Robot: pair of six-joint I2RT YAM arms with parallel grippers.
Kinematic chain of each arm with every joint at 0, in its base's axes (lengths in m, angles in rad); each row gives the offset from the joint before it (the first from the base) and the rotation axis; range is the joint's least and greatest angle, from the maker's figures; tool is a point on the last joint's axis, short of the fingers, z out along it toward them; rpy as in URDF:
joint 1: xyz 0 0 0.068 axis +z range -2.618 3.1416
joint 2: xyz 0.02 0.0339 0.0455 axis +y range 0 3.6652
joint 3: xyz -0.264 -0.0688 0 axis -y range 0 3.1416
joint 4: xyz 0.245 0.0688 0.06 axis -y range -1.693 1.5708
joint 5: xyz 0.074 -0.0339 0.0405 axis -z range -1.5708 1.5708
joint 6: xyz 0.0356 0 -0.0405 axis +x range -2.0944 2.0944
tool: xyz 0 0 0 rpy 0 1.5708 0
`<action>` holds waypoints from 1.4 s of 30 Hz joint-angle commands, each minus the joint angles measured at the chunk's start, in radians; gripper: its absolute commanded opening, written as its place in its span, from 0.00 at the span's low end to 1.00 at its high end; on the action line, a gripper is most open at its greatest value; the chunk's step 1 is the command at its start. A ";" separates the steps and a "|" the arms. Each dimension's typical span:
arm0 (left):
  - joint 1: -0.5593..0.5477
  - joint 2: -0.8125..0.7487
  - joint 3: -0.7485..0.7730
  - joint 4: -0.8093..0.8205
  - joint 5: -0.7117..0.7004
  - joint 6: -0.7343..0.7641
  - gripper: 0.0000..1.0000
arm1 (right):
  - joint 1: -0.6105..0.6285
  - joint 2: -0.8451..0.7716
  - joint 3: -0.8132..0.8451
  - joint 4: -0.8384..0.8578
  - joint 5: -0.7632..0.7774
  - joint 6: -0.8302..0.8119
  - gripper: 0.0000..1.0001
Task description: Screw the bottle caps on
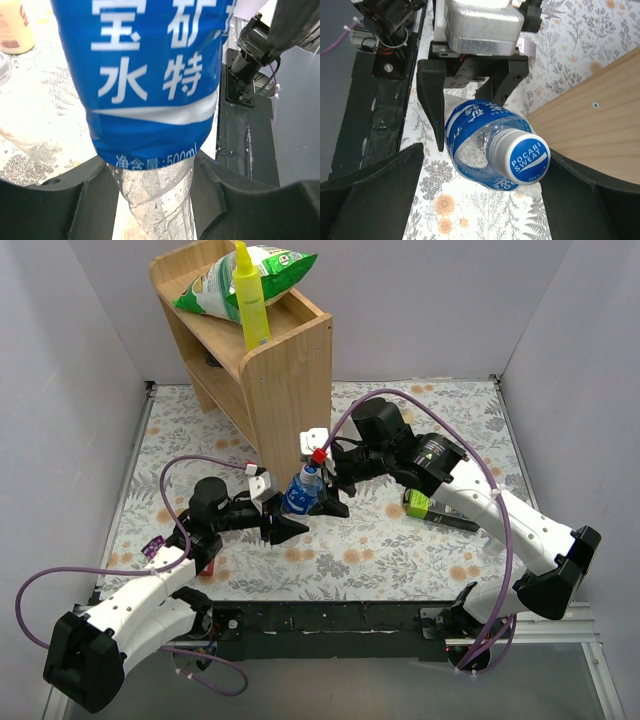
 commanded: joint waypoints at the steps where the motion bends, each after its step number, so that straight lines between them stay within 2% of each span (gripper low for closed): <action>1: 0.019 -0.006 -0.015 0.058 -0.019 -0.028 0.00 | 0.009 -0.011 0.050 -0.074 0.049 -0.016 0.96; 10: 0.028 -0.021 -0.038 0.077 -0.017 -0.036 0.00 | 0.009 0.000 0.078 -0.134 0.105 0.007 0.96; 15: 0.031 -0.044 -0.041 0.025 0.010 0.012 0.00 | -0.009 0.003 0.149 -0.175 0.225 0.032 0.95; 19: 0.031 -0.049 -0.036 -0.026 0.071 0.049 0.00 | -0.101 0.012 0.201 -0.087 0.094 0.088 0.97; 23: 0.031 -0.032 -0.016 -0.048 0.101 0.072 0.00 | -0.100 0.023 0.170 0.031 -0.126 0.118 0.98; 28: 0.031 -0.004 0.004 -0.052 0.105 0.075 0.00 | -0.076 0.069 0.161 0.114 -0.253 0.148 0.98; 33: 0.031 -0.012 0.015 -0.060 0.105 0.083 0.00 | -0.040 0.087 0.144 0.099 -0.266 0.129 0.98; 37: 0.031 -0.032 0.018 -0.054 0.104 0.089 0.00 | -0.037 0.072 0.077 0.139 -0.220 0.132 0.98; 42: 0.031 -0.040 0.012 -0.046 0.098 0.078 0.00 | -0.037 0.075 0.067 0.164 -0.192 0.129 0.98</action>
